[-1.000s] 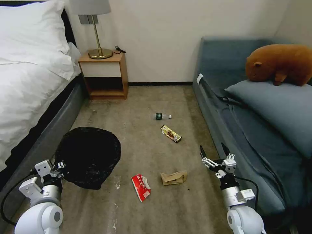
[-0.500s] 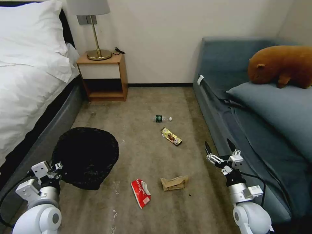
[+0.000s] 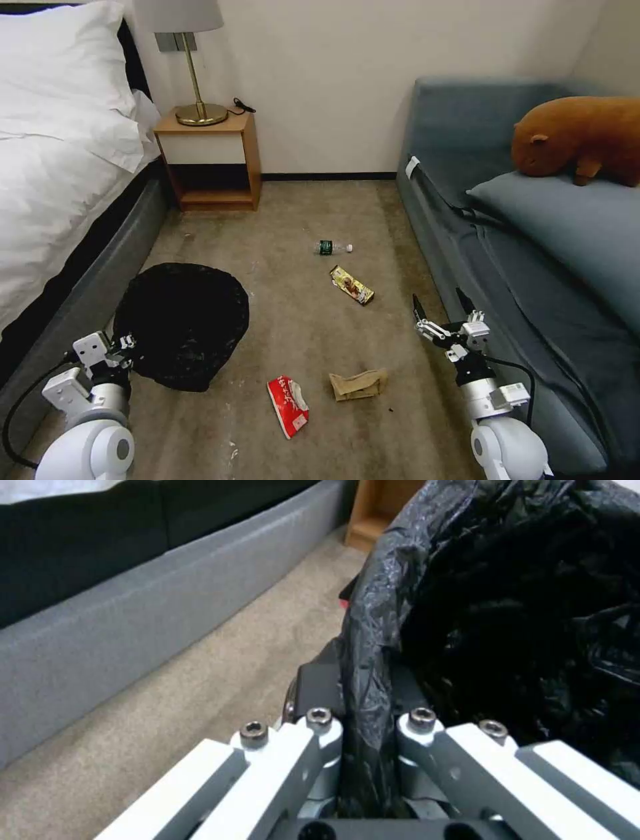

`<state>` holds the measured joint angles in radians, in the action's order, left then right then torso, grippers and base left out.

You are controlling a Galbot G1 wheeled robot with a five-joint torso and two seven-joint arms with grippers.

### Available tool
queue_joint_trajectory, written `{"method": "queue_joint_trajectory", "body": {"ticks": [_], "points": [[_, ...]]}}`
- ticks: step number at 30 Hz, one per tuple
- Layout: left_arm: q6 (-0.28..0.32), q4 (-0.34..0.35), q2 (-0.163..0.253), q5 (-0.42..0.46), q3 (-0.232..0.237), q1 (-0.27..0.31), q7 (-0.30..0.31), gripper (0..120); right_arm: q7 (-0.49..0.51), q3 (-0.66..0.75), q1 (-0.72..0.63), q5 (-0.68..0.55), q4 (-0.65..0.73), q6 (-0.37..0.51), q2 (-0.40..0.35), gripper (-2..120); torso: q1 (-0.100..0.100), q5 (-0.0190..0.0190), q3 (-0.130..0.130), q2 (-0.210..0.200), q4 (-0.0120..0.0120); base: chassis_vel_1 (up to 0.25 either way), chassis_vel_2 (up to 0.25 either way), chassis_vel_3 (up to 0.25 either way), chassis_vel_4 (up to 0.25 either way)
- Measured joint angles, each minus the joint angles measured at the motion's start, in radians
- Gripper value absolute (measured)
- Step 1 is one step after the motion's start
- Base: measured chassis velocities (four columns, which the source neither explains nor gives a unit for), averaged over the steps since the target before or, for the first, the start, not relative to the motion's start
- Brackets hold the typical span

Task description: Pick up the trash bin, then pick up the garbage on the floor and place it into the trash bin.

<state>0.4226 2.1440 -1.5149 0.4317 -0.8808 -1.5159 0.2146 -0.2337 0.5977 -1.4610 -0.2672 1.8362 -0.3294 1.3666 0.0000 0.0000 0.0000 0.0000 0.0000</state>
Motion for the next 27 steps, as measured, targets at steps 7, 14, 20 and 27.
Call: {"method": "queue_joint_trajectory", "body": {"ticks": [7, 14, 20, 27], "points": [[0.014, -0.004, -0.006, -0.005, 0.007, 0.012, 0.001, 4, 0.000, -0.011, 0.028, 0.008, -0.016, 0.010, -0.014, 100, 0.000, 0.0000, 0.000, 0.000, 0.0000, 0.000, 0.000, 0.000, 0.000], [0.042, 0.003, -0.007, -0.015, 0.012, 0.024, 0.008, 4, -0.008, -0.045, 0.075, 0.019, -0.040, 0.025, -0.042, 100, 0.000, 0.0000, 0.000, 0.000, -0.0001, 0.000, 0.000, 0.000, 0.000], [0.051, 0.017, -0.004, -0.014, 0.005, 0.021, 0.011, 4, -0.099, -0.077, 0.129, 0.031, -0.089, 0.056, -0.077, 100, 0.000, -0.0002, 0.000, 0.000, 0.0000, 0.000, 0.000, 0.000, 0.000], [0.050, 0.006, -0.005, -0.018, 0.004, 0.023, 0.009, 4, -0.309, -0.073, 0.187, 0.132, -0.182, 0.068, -0.115, 100, 0.000, 0.0003, 0.000, 0.000, 0.0003, 0.000, 0.000, 0.000, 0.000]]}}
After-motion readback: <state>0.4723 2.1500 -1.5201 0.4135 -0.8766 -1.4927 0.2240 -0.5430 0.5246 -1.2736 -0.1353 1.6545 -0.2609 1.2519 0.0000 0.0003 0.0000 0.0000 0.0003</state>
